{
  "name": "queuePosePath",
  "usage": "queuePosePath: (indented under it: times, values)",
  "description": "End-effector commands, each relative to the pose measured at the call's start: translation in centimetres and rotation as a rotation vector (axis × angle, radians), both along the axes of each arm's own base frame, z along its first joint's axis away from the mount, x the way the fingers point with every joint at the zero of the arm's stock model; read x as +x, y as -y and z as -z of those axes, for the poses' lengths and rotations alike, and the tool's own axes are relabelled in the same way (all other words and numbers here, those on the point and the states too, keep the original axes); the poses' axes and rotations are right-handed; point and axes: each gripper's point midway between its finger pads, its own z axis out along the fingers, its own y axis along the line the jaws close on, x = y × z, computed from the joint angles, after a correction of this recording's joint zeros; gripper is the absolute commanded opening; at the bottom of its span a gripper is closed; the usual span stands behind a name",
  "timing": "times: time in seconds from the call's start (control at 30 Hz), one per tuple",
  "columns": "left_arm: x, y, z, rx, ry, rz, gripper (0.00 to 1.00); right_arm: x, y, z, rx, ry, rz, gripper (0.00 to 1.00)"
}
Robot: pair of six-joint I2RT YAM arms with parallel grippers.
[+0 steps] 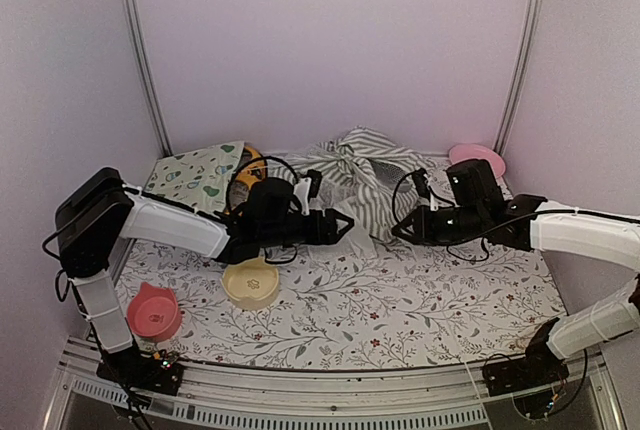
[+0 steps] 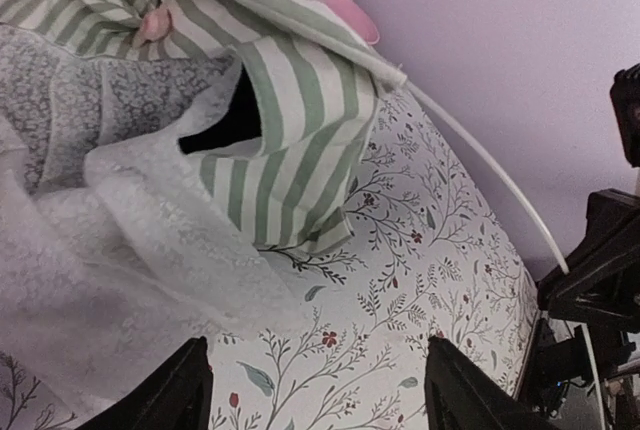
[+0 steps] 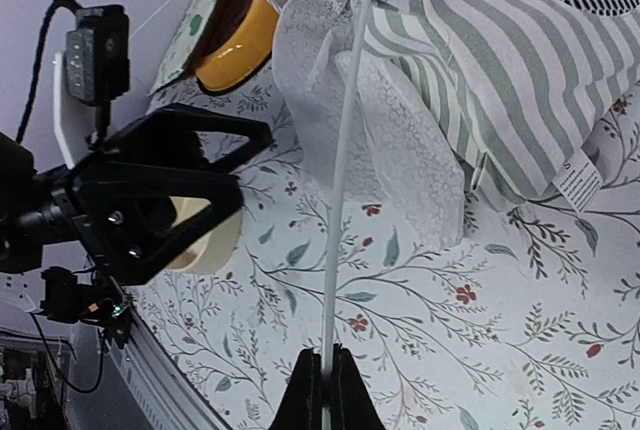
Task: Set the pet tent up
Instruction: Pick up the tent pole from the tent, then pick up the tent fabric from the tent.
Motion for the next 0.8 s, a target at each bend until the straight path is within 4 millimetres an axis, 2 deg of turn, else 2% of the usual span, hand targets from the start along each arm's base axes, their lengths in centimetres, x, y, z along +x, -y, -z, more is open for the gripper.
queuePosePath:
  times: [0.0, 0.1, 0.23, 0.33, 0.43, 0.47, 0.7, 0.77]
  values:
    - [-0.9, 1.7, -2.4, -0.093, 0.079, 0.059, 0.72, 0.9, -4.4, -7.5, 0.210, 0.144, -0.062, 0.00]
    - [-0.3, 1.9, -3.0, -0.119, 0.097, 0.025, 0.72, 1.1, -5.1, -9.0, 0.257, 0.164, -0.057, 0.00]
    - [0.9, 1.6, -2.3, -0.105, 0.107, -0.040, 0.72, 1.4, -5.4, -10.4, 0.300, 0.173, -0.039, 0.00]
    - [2.0, 1.9, -2.2, -0.089, 0.132, -0.074, 0.80, 1.2, -5.4, -11.3, 0.315, 0.183, -0.029, 0.00]
    - [2.6, 3.4, -3.3, -0.124, 0.156, -0.047, 0.81, 1.1, -5.2, -12.0, 0.333, 0.187, -0.017, 0.00]
    - [2.7, 4.2, -2.2, -0.114, 0.148, -0.034, 0.80, 1.0, -5.2, -12.1, 0.340, 0.181, -0.016, 0.00]
    - [4.5, 7.9, -1.4, -0.119, 0.158, -0.054, 0.80, 0.5, -4.9, -12.6, 0.353, 0.163, 0.000, 0.00]
    - [4.8, 8.6, -0.8, -0.122, 0.153, -0.071, 0.83, 0.4, -4.8, -12.8, 0.356, 0.159, 0.005, 0.00]
